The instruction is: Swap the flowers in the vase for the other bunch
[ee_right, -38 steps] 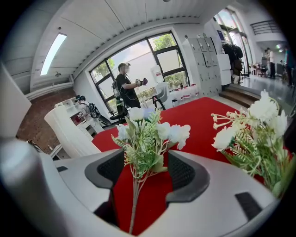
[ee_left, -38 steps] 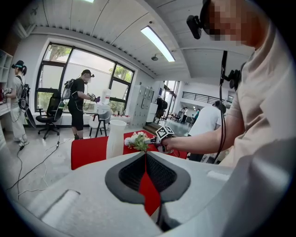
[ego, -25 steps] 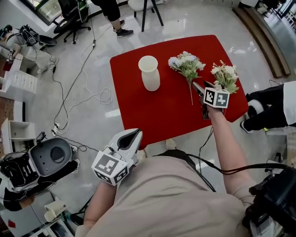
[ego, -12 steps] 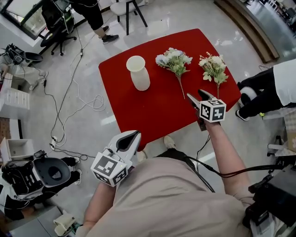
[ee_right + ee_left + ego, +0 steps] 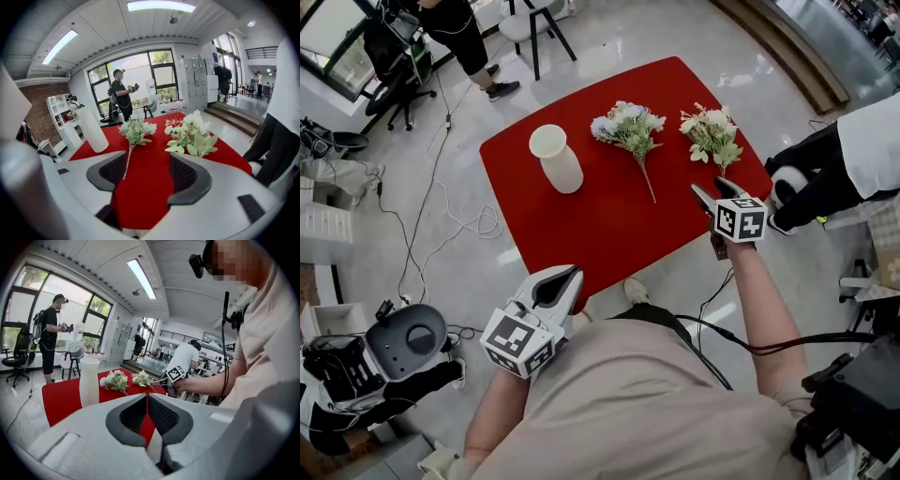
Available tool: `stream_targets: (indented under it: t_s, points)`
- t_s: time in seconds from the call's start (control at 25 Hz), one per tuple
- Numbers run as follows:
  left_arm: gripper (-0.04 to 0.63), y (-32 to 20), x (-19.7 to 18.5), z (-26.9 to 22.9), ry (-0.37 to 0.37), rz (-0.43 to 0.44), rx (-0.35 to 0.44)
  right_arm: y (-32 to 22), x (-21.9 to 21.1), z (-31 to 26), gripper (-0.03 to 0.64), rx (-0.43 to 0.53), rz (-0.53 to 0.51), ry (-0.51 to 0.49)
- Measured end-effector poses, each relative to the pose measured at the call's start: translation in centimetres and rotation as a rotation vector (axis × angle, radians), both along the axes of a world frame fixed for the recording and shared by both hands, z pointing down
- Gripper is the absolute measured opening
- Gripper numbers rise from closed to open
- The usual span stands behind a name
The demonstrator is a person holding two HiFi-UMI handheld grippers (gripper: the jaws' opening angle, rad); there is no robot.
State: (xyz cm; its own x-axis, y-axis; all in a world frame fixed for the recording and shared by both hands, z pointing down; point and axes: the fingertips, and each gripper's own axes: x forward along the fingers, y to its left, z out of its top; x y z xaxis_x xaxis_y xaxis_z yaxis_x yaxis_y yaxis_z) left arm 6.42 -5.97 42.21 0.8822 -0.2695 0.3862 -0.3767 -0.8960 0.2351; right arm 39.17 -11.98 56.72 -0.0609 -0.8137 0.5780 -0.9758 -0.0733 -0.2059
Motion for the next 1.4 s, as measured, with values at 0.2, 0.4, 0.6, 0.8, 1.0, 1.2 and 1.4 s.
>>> stream_targets:
  t_s: [0.2, 0.4, 0.6, 0.8, 1.0, 1.2, 1.4]
  points:
    - [0.009, -0.7, 1.5, 0.0, -0.009, -0.015, 0.016, -1.7, 4.9, -0.2, 0.295, -0.012, 0.019, 0.059]
    - [0.009, -1.8, 1.7, -0.1, -0.016, -0.082, 0.019, -4.5, 9.5, 0.2, 0.295, -0.048, 0.024, 0.098]
    - [0.009, -2.2, 2.1, 0.1, -0.025, -0.142, 0.016, -7.2, 13.4, 1.5, 0.295, -0.094, 0.037, 0.094]
    - [0.009, -2.7, 2.4, 0.3, -0.026, -0.211, 0.02, -9.7, 16.3, 4.3, 0.288, -0.159, 0.039, 0.043]
    - [0.009, -2.5, 1.7, 0.6, -0.042, -0.272, 0.011, -11.3, 17.2, 7.4, 0.288, -0.24, 0.032, -0.07]
    - [0.009, -2.4, 1.8, 0.7, -0.05, -0.299, 0.006, -12.0, 17.5, 10.3, 0.269, -0.325, 0.014, -0.138]
    - [0.009, -2.5, 1.7, 0.5, -0.059, -0.318, 0.007, -12.0, 17.6, 11.1, 0.163, -0.326, 0.011, -0.181]
